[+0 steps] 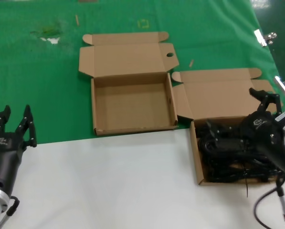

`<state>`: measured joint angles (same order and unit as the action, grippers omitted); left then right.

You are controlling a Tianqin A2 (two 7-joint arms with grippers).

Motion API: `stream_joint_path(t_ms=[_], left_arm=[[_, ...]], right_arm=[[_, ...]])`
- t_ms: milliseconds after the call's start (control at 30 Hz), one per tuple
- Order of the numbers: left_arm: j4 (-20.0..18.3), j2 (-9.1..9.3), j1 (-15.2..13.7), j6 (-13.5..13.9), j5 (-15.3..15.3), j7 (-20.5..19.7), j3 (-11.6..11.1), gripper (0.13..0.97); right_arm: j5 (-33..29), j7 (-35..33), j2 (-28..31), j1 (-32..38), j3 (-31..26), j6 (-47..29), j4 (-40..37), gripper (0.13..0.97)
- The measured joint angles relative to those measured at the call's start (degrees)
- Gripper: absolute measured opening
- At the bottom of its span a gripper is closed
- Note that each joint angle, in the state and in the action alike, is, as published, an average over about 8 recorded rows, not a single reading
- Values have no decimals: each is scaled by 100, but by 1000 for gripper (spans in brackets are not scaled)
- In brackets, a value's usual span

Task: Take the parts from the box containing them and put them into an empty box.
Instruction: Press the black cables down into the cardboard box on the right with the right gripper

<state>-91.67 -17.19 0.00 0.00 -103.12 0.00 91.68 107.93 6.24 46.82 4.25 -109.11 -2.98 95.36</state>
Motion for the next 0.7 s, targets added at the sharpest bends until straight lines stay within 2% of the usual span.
stream_joint_path(t_ms=[133, 300, 433, 700], left_arm=[[0, 0, 0, 0, 0, 0, 0, 364], [0, 0, 0, 0, 0, 0, 0, 294], [0, 0, 0, 0, 0, 0, 0, 224], [0, 0, 0, 0, 0, 0, 0, 151]], right_arm=[[-251, 270, 659, 219, -265, -522, -14, 966], [-643, 274, 1191, 496, -347, -1447, -124, 966], [-925, 131, 1430, 785, -358, -2242, -264, 966], [-1589, -228, 1553, 1492, -466, -3662, -614, 966]])
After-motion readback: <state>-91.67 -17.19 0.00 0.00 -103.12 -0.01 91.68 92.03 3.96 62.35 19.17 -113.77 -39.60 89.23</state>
